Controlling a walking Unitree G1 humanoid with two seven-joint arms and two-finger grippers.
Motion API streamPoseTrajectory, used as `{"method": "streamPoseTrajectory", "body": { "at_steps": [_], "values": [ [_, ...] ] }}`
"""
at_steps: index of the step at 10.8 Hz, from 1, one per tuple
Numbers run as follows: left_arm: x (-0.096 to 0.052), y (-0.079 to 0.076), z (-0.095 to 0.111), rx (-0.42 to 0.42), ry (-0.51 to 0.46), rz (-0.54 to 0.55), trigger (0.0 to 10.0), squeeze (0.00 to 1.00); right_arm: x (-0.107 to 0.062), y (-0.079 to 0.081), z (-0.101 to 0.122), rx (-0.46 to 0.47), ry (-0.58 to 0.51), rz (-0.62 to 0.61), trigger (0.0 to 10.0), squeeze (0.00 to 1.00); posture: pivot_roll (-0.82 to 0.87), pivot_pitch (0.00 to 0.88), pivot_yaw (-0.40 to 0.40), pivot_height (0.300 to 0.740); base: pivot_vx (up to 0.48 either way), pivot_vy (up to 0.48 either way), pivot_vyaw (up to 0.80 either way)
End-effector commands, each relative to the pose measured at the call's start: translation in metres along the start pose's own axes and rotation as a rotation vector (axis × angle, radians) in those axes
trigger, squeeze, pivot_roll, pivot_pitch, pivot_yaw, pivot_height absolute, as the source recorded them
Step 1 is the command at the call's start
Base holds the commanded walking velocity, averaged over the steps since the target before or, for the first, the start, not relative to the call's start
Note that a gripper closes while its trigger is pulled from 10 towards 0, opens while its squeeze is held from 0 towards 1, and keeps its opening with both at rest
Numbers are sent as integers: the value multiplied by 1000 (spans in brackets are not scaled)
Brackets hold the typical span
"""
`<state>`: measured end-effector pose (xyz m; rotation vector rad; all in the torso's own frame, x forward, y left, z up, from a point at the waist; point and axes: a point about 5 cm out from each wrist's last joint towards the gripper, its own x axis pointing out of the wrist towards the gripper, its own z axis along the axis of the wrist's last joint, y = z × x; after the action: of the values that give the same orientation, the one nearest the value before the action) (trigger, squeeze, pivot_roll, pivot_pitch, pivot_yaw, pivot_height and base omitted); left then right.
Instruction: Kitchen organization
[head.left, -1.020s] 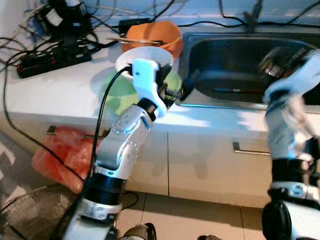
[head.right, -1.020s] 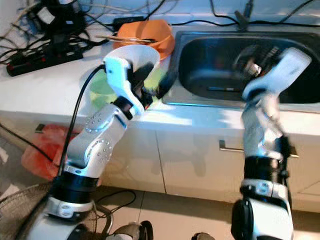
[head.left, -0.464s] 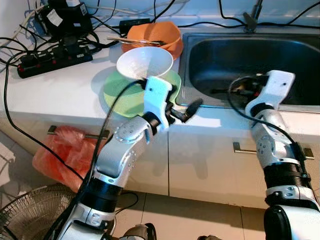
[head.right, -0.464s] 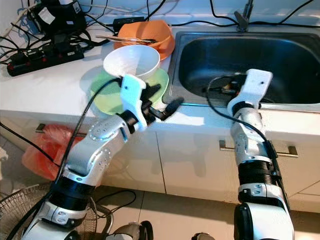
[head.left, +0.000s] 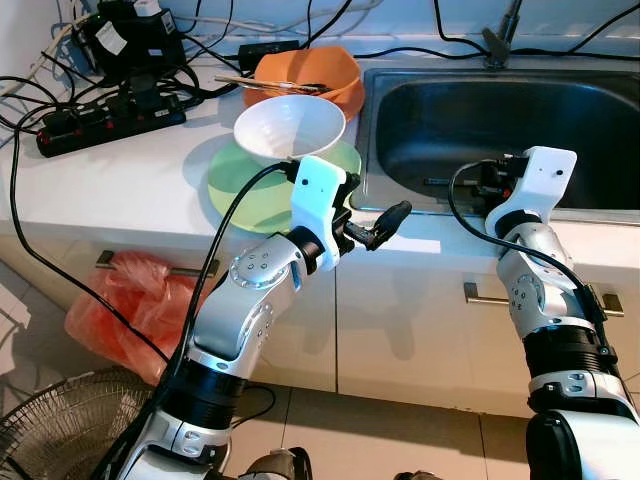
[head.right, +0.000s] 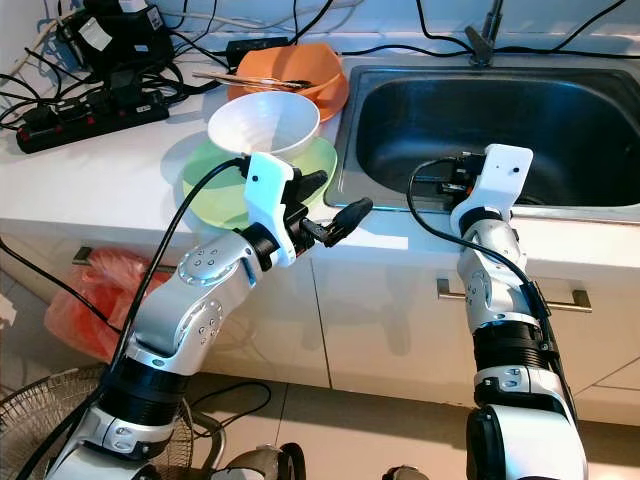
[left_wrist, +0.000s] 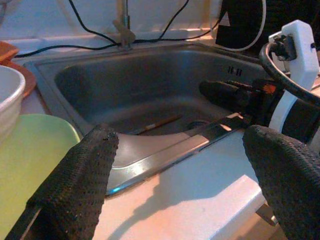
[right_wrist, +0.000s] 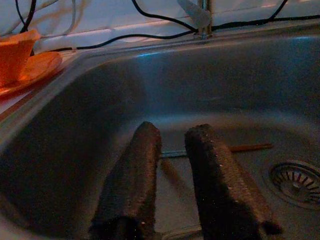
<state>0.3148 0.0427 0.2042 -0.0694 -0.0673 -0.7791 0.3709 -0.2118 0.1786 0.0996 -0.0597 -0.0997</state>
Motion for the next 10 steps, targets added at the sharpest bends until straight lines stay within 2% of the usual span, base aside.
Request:
{"method": "streamPoseTrajectory", "body": {
  "at_steps": [1, 2, 3, 4, 5, 6, 8, 9, 10],
  "values": [
    [-2, -1, 0, 1, 5, -6, 10000, 737, -1, 3, -8, 6, 32, 8, 10000, 1000, -3, 105, 87, 740, 0, 0, 0],
    [-2, -1, 0, -5, 4, -2, 10000, 710, 0, 4, -8, 9, 31, 11, 10000, 1000, -3, 104, 87, 740, 0, 0, 0],
    [-1, 0, 1, -10, 2, 1, 10000, 506, 0, 4, -8, 13, 29, 12, 10000, 1000, -3, 103, 86, 740, 0, 0, 0],
    [-1, 1, 1, -9, -1, 5, 10000, 110, -1, 5, -4, 28, 3, 18, 10000, 1000, -3, 102, 87, 740, 0, 0, 0],
    [-1, 2, 3, -3, -15, 23, 10000, 0, -2, 8, 5, 53, -52, 37, 10000, 1000, -3, 101, 86, 740, 0, 0, 0],
    [-2, 10, 13, 2, -93, 101, 10000, 0, -4, 12, 22, 87, -145, 61, 10000, 0, -7, 100, 85, 740, 0, 0, 0],
    [-6, 16, 24, 44, -174, 149, 10000, 0, -11, 18, 39, 61, -221, 83, 10000, 0, -9, 98, 79, 740, 0, 0, 0],
    [-10, 23, 33, 108, -232, 196, 10000, 0, -17, 26, 50, -12, -286, 98, 10000, 0, -10, 95, 79, 740, 0, 0, 0],
    [-11, 25, 35, 124, -253, 222, 10000, 0, -21, 30, 53, -27, -309, 118, 10000, 655, -11, 93, 81, 740, 0, 0, 0]
  ]
}}
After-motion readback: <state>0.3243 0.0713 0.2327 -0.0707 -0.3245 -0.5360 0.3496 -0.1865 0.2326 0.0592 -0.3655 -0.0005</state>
